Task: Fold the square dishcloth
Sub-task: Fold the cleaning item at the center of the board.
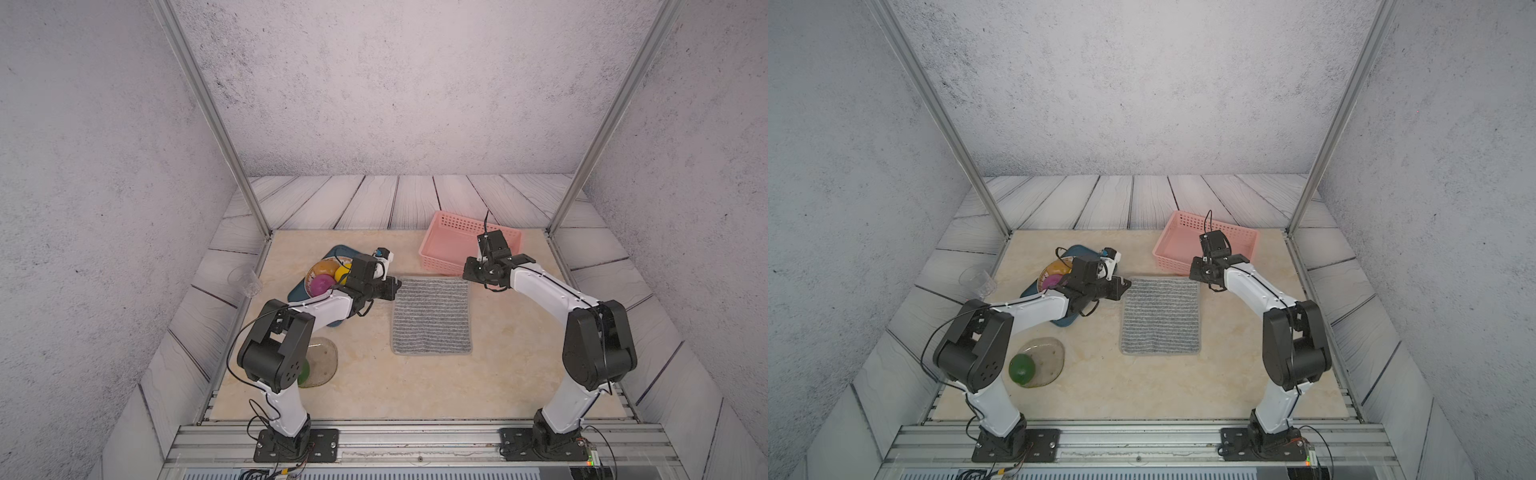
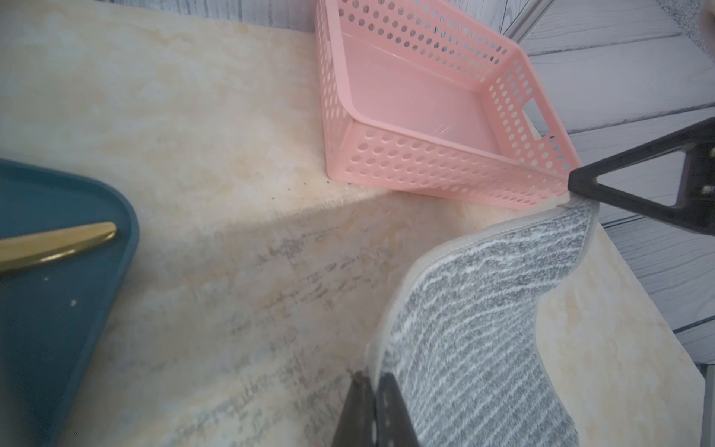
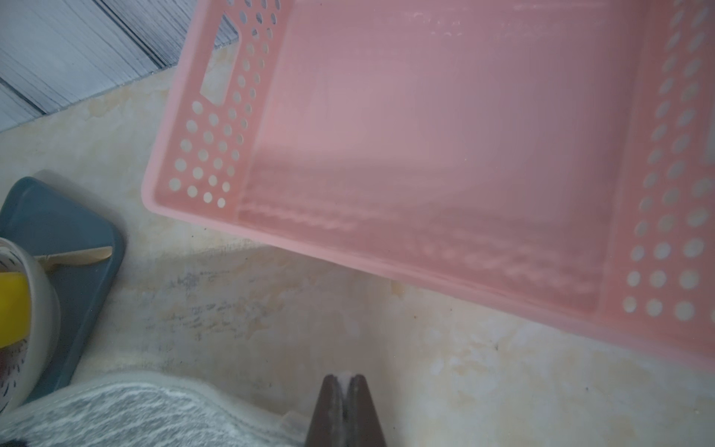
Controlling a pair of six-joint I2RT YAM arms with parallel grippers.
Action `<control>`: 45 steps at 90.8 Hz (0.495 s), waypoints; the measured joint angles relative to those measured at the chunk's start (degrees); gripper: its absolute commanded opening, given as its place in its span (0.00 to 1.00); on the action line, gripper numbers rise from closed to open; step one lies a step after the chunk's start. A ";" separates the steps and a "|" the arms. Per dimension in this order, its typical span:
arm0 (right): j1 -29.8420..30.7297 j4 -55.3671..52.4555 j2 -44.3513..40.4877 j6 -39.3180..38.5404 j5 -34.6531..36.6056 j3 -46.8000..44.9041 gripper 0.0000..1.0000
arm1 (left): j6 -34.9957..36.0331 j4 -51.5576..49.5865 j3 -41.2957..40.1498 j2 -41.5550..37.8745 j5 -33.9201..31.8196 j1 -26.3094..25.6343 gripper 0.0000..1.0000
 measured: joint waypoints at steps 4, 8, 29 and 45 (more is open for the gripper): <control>-0.11 -0.02 0.63 -0.20 -0.02 0.33 0.00 | -0.04 0.17 0.59 0.85 -0.13 0.00 0.00; -0.15 -0.13 1.03 -0.20 -0.13 0.24 0.00 | -0.22 0.42 0.76 1.68 -0.20 -0.02 0.00; -0.15 1.49 1.20 0.04 -2.23 -4.83 0.00 | -1.05 1.25 -1.66 3.06 0.02 0.00 0.00; -0.15 2.95 0.35 1.07 -4.39 -10.75 0.00 | -0.96 3.06 -6.43 2.12 0.39 -0.02 0.00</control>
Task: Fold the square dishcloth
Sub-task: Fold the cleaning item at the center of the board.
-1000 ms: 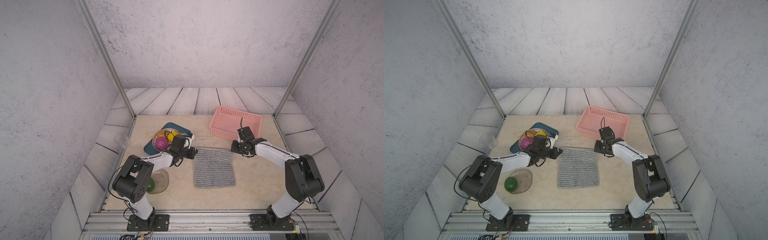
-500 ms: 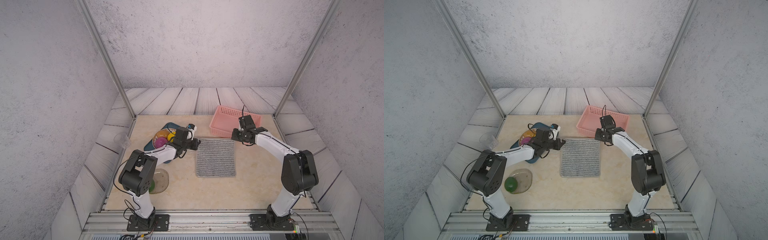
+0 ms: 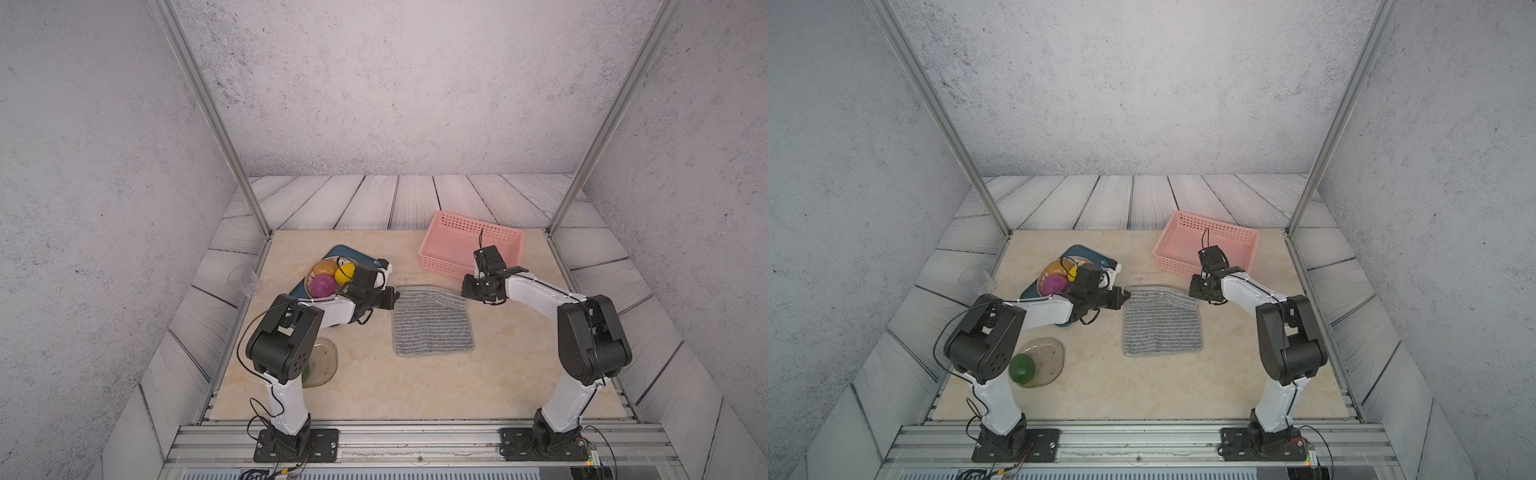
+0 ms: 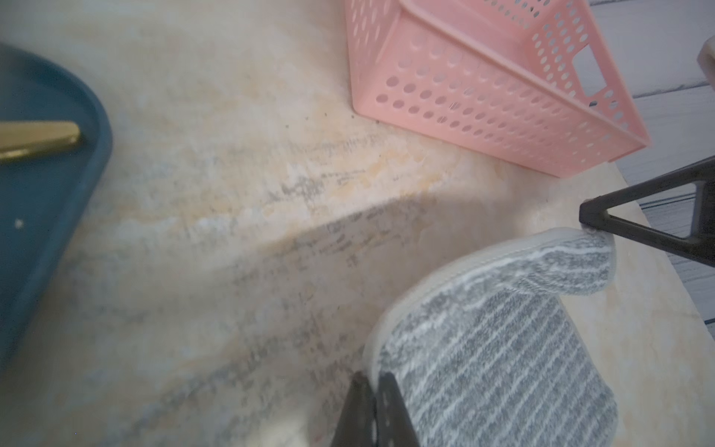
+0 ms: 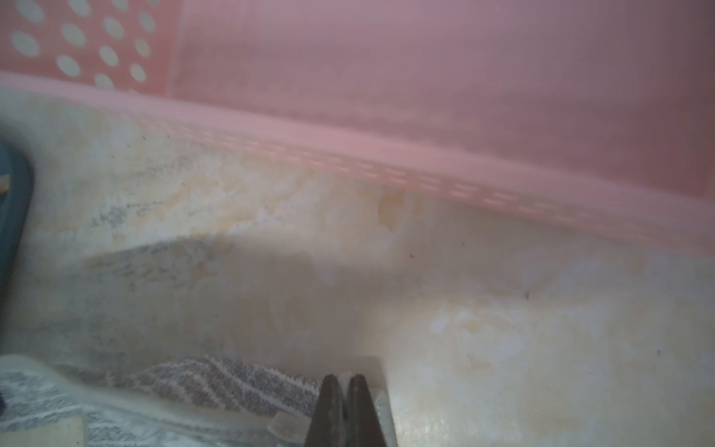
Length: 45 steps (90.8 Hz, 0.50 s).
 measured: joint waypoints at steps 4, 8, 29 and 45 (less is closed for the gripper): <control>0.00 0.26 -0.72 0.50 -0.61 -1.33 0.00 | 0.17 0.28 -1.42 -0.76 0.24 0.00 0.00; 0.00 0.46 -1.53 0.76 -1.16 -2.34 0.00 | 0.44 0.55 -2.71 -1.73 0.66 0.00 0.00; 0.00 1.77 -7.76 2.10 -2.91 -5.60 0.00 | 1.88 2.91 -6.12 -6.03 2.69 0.00 0.00; 0.00 2.08 -11.28 2.86 -3.41 -8.07 0.00 | 2.36 3.39 -7.74 -7.91 4.17 -0.17 0.00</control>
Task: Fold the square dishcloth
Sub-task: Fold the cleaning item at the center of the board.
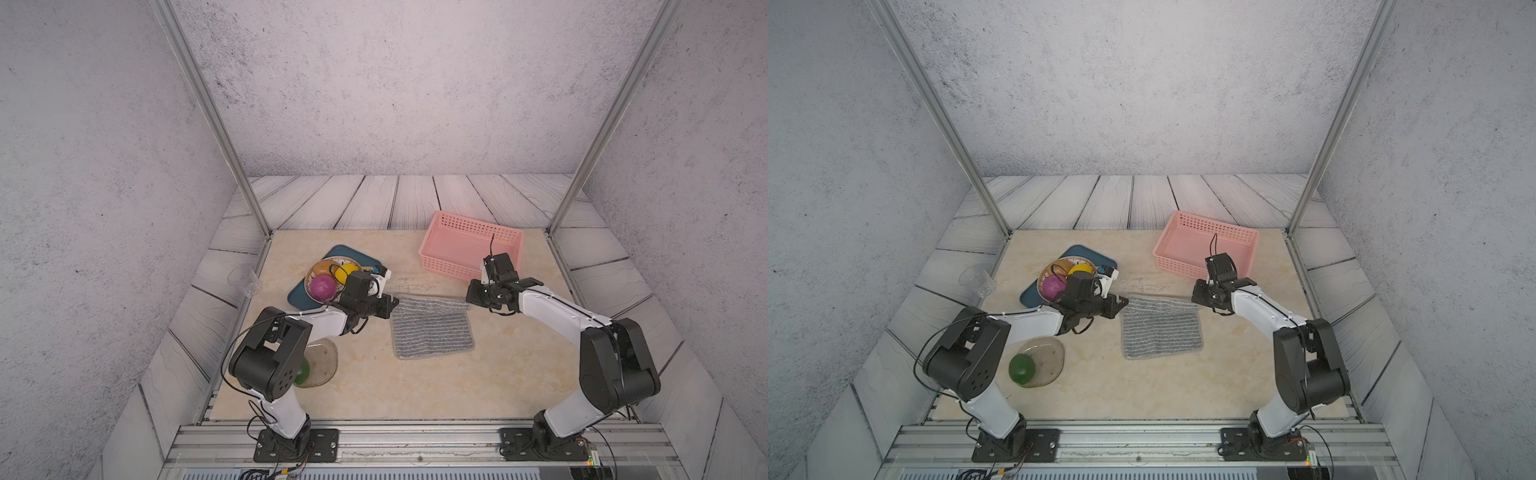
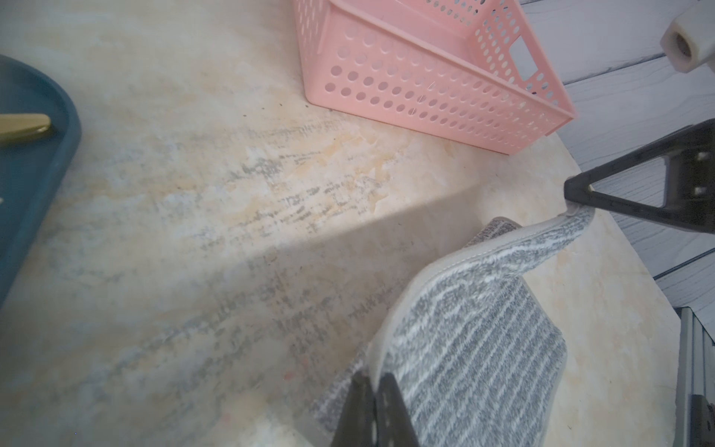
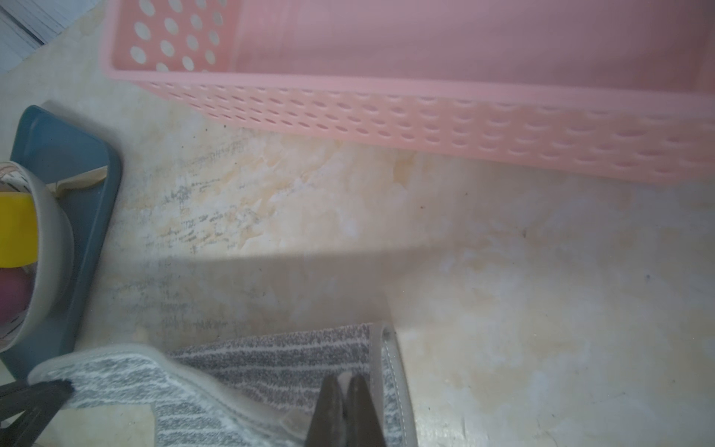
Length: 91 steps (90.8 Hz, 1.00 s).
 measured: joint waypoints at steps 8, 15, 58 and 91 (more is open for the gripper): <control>0.00 -0.26 -1.03 0.22 -0.13 -1.11 0.00 | 0.00 -0.04 -1.70 -1.79 -0.02 -0.35 0.01; 0.00 -0.50 -1.70 0.31 -0.33 -1.68 0.00 | 0.00 -0.07 -3.26 -3.74 -0.11 -0.85 0.01; 0.00 -0.83 -6.10 1.11 -0.70 -6.69 0.00 | -0.96 0.81 -10.32 -8.72 -2.43 -5.11 0.01; 0.00 -1.01 -6.25 1.60 -0.83 -9.14 0.00 | -1.42 2.36 -12.79 -9.20 -5.53 -8.22 0.01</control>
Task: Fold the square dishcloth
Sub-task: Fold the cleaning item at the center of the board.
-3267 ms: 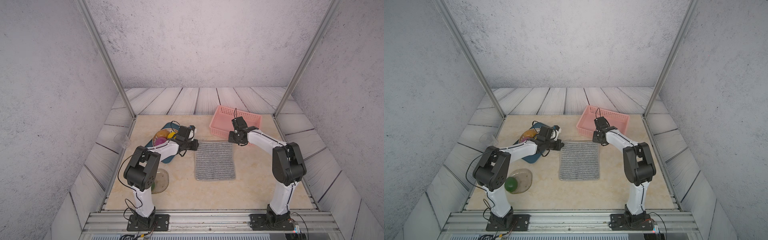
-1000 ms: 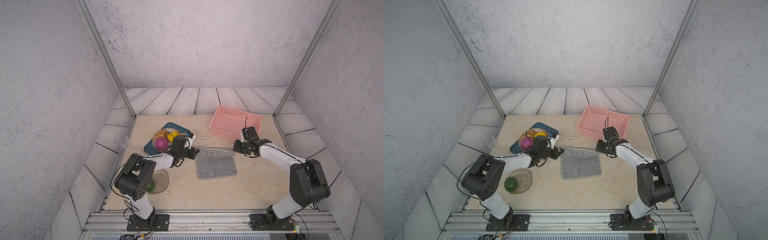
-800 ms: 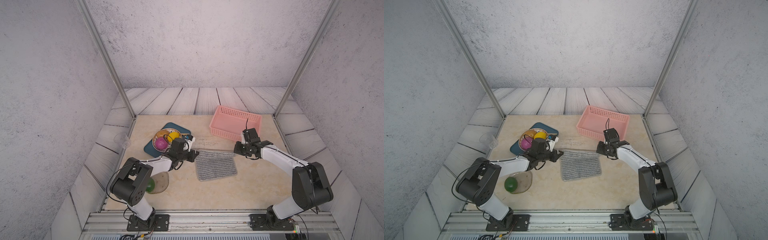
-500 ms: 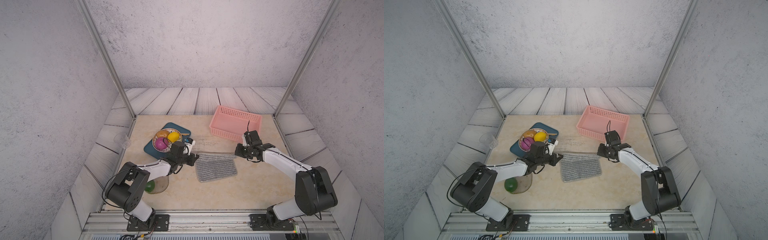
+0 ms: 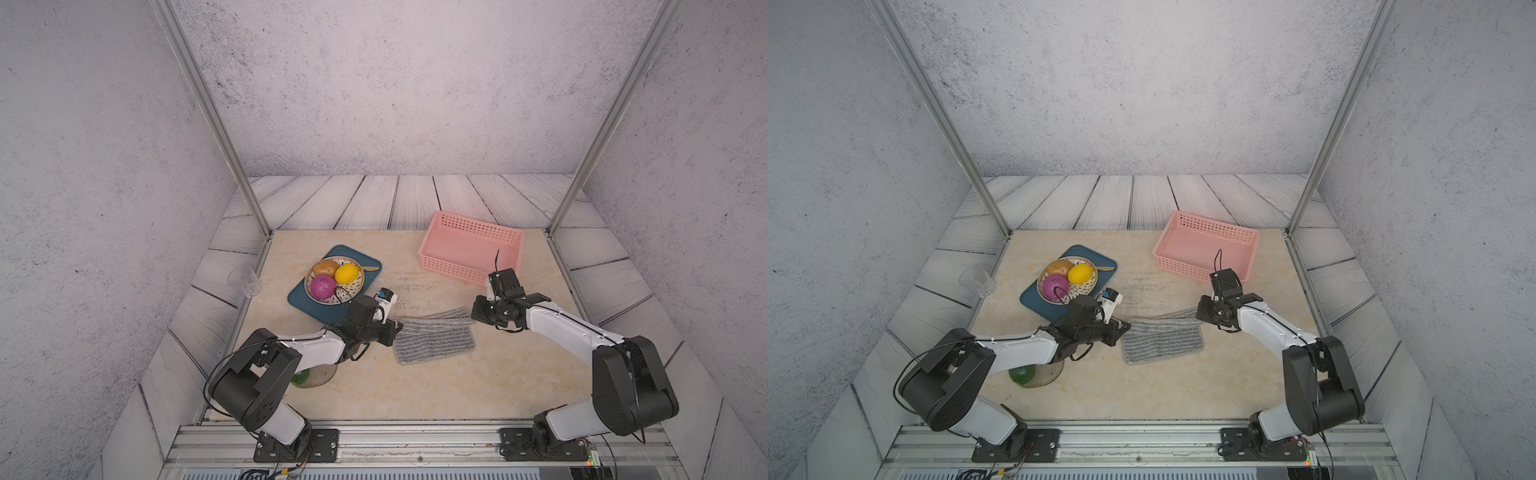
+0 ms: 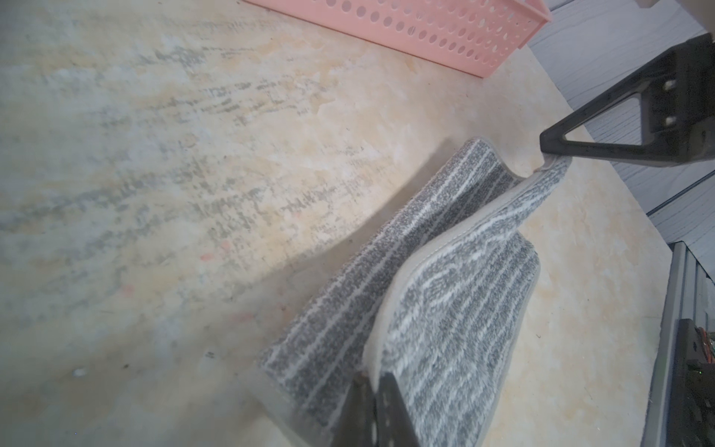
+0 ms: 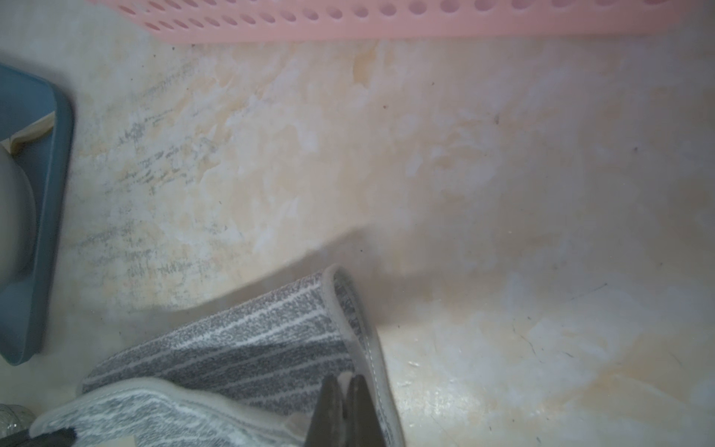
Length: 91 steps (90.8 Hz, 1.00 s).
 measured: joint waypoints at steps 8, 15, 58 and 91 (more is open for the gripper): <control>0.00 -0.04 0.00 -0.02 0.02 -0.15 0.00 | -0.20 0.24 -0.66 -0.02 -0.55 -0.02 0.01; 0.00 -0.07 0.00 -0.04 0.04 -0.35 0.00 | -0.35 0.42 -1.33 -0.17 -0.74 -0.02 0.01; 0.00 0.02 0.00 -0.04 0.04 -2.47 0.00 | -1.36 2.45 -3.65 -0.35 -0.72 -0.42 0.05; 0.00 0.24 0.00 0.11 0.04 -4.52 0.00 | -1.49 2.95 -3.76 -0.33 -0.52 -0.96 0.07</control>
